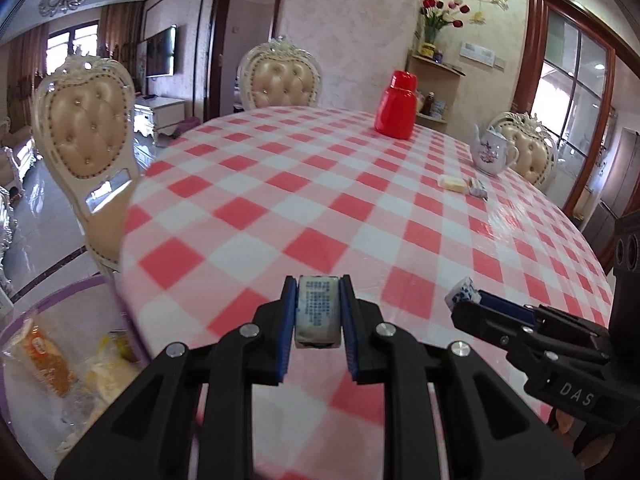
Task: Organize snacks
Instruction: 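Carry both wrapped candies over the clear box with both tools, then open both tools to drop the candies into the box, then move both open tools back over the last snacks on the table, then grasp the cake bar bag with the left tool while the right tool grasps the yellow-printed biscuit bag, then carry the cake bar and biscuit bag over the clear box with both tools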
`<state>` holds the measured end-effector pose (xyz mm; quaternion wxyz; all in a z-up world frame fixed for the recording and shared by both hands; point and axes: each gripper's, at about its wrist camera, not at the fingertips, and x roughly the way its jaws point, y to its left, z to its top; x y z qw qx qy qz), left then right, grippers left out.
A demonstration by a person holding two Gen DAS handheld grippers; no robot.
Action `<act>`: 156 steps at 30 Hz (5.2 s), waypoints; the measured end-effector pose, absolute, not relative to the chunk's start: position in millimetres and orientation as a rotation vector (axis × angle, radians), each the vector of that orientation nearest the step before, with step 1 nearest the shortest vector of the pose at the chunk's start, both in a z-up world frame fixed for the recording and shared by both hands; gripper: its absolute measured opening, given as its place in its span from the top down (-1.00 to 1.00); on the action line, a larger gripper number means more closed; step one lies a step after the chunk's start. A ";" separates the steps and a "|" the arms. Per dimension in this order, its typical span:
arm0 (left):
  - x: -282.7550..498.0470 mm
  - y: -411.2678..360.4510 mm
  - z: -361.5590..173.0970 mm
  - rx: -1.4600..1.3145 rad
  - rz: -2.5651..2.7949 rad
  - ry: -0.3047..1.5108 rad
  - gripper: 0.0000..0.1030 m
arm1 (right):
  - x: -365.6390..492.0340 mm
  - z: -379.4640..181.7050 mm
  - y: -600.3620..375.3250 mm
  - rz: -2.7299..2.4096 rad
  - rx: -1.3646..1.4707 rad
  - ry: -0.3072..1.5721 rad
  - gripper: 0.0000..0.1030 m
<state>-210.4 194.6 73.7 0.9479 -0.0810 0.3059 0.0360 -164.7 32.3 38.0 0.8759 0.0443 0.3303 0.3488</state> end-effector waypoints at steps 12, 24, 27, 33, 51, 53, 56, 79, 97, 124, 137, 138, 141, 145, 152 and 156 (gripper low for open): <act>-267.3 277.2 71.4 -0.144 0.217 0.649 0.58 | -222.3 28.1 122.2 0.906 -0.114 0.705 0.36; -284.0 330.2 68.4 -0.076 0.450 0.744 -0.70 | -278.1 27.6 171.2 1.177 -0.231 0.656 -0.31; -288.7 335.3 77.9 -0.119 0.567 0.672 -0.79 | -265.1 43.7 145.2 1.112 -0.175 0.598 -0.38; -272.6 302.3 95.8 -0.232 0.463 0.588 -0.91 | -192.6 56.5 55.5 0.858 0.089 0.627 -0.40; 24.4 33.8 67.6 -0.177 -0.086 0.679 -0.96 | -3.3 17.0 -214.1 0.147 0.395 0.696 -0.51; 62.1 23.1 61.4 -0.236 -0.077 0.679 -0.96 | 18.5 16.1 -223.3 0.119 0.413 0.696 -0.51; 88.7 26.4 55.8 -0.366 -0.057 0.634 -0.96 | 57.8 12.4 -232.2 0.079 0.419 0.704 -0.51; 97.3 93.5 40.5 -0.584 0.057 0.533 -0.96 | 235.5 -11.5 -176.9 -0.119 0.138 0.867 0.21; 128.9 1.1 27.0 -0.365 -0.164 0.709 -0.96 | 66.0 15.7 -246.6 0.189 0.534 0.688 0.24; 183.7 -60.8 7.1 -0.110 -0.114 0.877 0.30 | 66.0 8.4 -286.4 0.047 0.601 0.646 0.21; 80.6 -36.1 31.5 -0.088 -0.181 0.805 0.30 | 72.8 -2.9 -265.5 0.106 0.548 0.686 0.22; 71.7 -31.6 33.0 -0.094 -0.186 0.800 0.30 | 72.1 -2.4 -260.2 0.099 0.521 0.686 0.22; 56.7 -22.6 33.9 -0.106 -0.201 0.799 0.30 | 67.6 -3.3 -244.8 0.101 0.475 0.703 0.22; 41.6 -7.1 40.1 -0.142 -0.202 0.777 0.30 | 54.5 -1.0 -221.8 0.102 0.383 0.712 0.22; 19.8 13.6 42.5 -0.186 -0.192 0.755 0.30 | 26.0 4.9 -201.1 0.078 0.293 0.698 0.22; 11.4 18.8 41.6 -0.192 -0.186 0.751 0.30 | 10.9 6.8 -191.9 0.081 0.272 0.700 0.22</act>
